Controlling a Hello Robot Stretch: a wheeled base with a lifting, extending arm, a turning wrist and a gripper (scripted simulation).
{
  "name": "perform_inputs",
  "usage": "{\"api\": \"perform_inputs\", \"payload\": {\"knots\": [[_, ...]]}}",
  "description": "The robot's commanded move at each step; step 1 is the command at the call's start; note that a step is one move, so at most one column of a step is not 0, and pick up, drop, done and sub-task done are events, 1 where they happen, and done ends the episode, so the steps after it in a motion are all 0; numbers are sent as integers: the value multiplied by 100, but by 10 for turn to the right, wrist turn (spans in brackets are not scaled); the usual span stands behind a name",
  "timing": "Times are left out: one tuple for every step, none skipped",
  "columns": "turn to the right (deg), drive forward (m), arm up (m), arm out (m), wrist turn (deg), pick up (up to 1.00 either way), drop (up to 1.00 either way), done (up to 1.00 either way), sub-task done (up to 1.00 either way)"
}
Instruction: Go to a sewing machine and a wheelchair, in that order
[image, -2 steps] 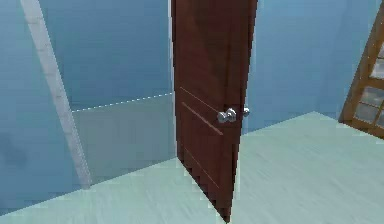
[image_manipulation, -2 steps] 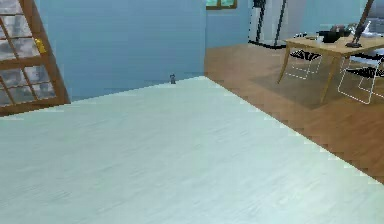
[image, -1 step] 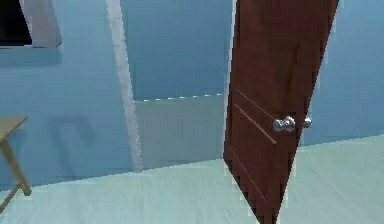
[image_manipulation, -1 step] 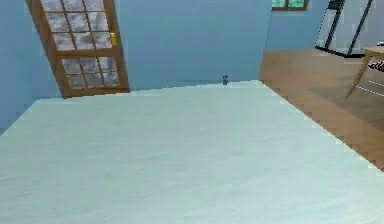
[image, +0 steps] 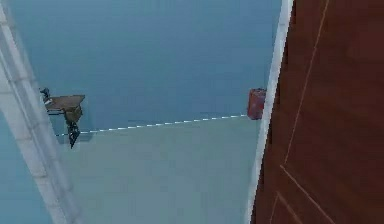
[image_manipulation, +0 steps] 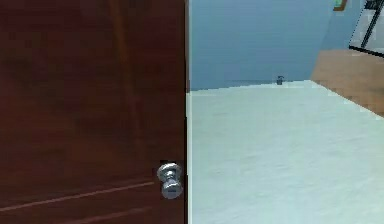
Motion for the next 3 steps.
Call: {"api": "perform_inputs", "payload": {"knots": [[-30, 0, 0, 0, 0, 0, 0, 0, 0], [0, 50, 0, 0, 0, 0, 0, 0, 0], [-90, 0, 0, 0, 0, 0, 0, 0, 0]]}}
